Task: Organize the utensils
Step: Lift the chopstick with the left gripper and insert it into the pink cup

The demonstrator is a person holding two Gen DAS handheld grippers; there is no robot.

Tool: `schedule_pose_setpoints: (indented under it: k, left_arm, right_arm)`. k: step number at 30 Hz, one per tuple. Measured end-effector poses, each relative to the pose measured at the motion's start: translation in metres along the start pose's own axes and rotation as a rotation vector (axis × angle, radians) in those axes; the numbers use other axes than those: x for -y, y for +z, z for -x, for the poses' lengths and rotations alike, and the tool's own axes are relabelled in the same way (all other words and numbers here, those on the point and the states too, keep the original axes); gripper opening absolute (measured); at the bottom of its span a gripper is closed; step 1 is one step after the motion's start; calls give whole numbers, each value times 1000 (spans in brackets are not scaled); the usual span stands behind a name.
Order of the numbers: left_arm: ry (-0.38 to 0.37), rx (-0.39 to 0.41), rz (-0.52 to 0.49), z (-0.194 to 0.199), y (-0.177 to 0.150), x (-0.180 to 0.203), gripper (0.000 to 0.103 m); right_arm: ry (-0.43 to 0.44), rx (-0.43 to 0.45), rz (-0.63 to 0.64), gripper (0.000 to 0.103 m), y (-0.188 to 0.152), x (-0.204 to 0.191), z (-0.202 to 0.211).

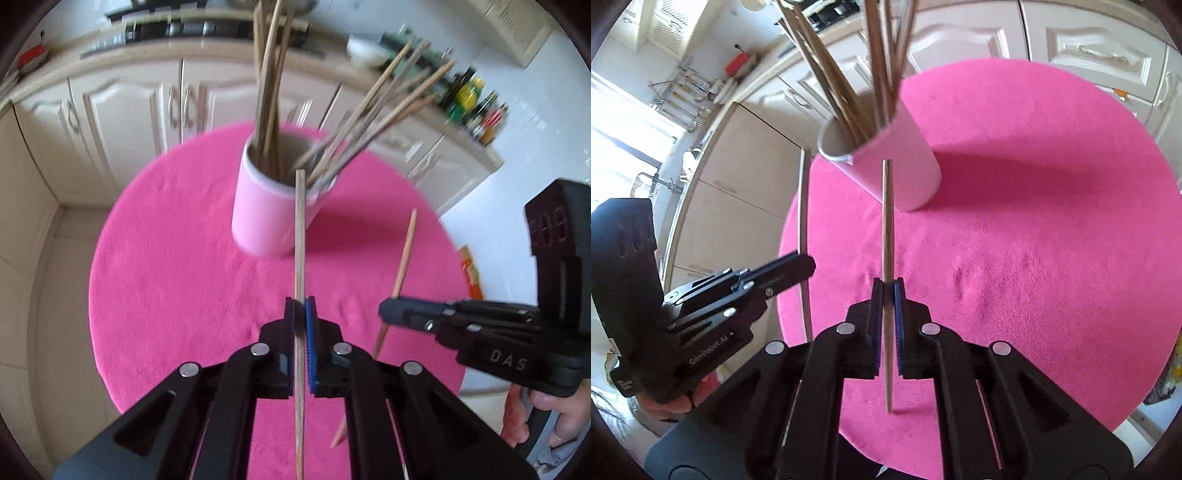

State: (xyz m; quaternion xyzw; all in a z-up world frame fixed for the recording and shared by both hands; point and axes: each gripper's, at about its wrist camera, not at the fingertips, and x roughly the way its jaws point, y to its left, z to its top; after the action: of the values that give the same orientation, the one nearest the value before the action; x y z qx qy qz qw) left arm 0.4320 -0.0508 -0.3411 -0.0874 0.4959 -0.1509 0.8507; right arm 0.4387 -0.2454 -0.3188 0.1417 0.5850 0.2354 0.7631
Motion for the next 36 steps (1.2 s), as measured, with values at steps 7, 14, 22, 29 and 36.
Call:
schedule_pose_setpoints:
  k: [7, 14, 22, 29, 36]
  left_arm:
    - [-24, 214, -9, 37, 32, -15, 5]
    - [-9, 447, -19, 66, 72, -11, 5]
    - [-2, 607, -15, 76, 115, -7, 5]
    - [17, 684, -35, 67, 141, -6, 5]
    - [47, 663, -61, 32, 145, -15, 5]
  right_arm:
    - [20, 82, 42, 6, 28, -34, 15]
    - [13, 201, 89, 6, 69, -62, 44]
    - [1, 336, 137, 6, 111, -82, 78]
    - [-20, 403, 153, 6, 139, -92, 86]
    - [-68, 449, 151, 6, 147, -89, 74]
